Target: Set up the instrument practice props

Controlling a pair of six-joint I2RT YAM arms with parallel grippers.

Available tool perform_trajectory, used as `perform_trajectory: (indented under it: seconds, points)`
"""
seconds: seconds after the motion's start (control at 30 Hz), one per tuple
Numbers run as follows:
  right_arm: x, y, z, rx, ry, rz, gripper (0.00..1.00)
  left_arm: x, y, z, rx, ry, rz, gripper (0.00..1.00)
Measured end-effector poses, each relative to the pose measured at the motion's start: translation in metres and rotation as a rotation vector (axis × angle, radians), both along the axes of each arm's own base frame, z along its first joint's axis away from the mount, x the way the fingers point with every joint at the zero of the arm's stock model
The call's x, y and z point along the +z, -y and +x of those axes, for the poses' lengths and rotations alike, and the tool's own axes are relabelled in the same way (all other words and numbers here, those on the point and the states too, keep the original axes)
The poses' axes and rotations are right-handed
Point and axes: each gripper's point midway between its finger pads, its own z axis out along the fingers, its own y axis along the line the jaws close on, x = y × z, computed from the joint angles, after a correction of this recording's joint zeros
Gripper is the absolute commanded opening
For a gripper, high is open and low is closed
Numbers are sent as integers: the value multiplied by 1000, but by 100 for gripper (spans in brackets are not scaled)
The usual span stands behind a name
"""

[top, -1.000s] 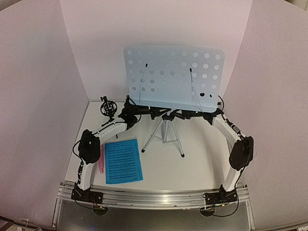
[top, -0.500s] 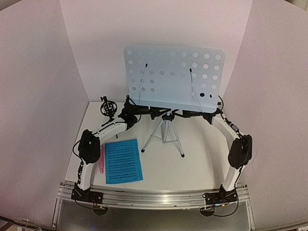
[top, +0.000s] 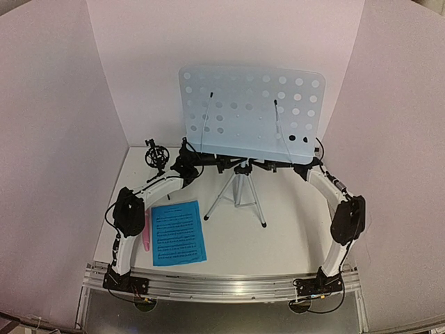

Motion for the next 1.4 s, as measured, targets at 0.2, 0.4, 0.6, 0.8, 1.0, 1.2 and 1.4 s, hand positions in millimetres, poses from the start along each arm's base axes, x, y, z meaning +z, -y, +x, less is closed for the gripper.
perform_trajectory:
  seconds: [0.2, 0.4, 0.6, 0.8, 1.0, 1.2, 1.4]
  points:
    - [-1, 1, 3, -50, -93, 2, 1, 0, 0, 1, 5, 13, -1, 0]
    - [-6, 2, 6, -133, -170, -24, 25, -1, 0, 6, 39, 32, -7, 0]
    - [-11, 10, 6, -205, -152, -91, 39, -1, 1, 8, 62, 41, -15, 0]
    - [-12, 21, -1, -227, -130, -143, 51, -2, 0, 9, 83, 48, -21, 0]
    - [-7, 46, -1, -278, -102, -179, 55, 0, 3, 12, 104, 42, -18, 0]
    - [-9, 71, 4, -312, -57, -225, 55, 1, 5, 14, 119, 32, -5, 0]
    - [-30, 73, -5, -277, -56, -273, 56, -2, 2, 13, 123, 37, -17, 0]
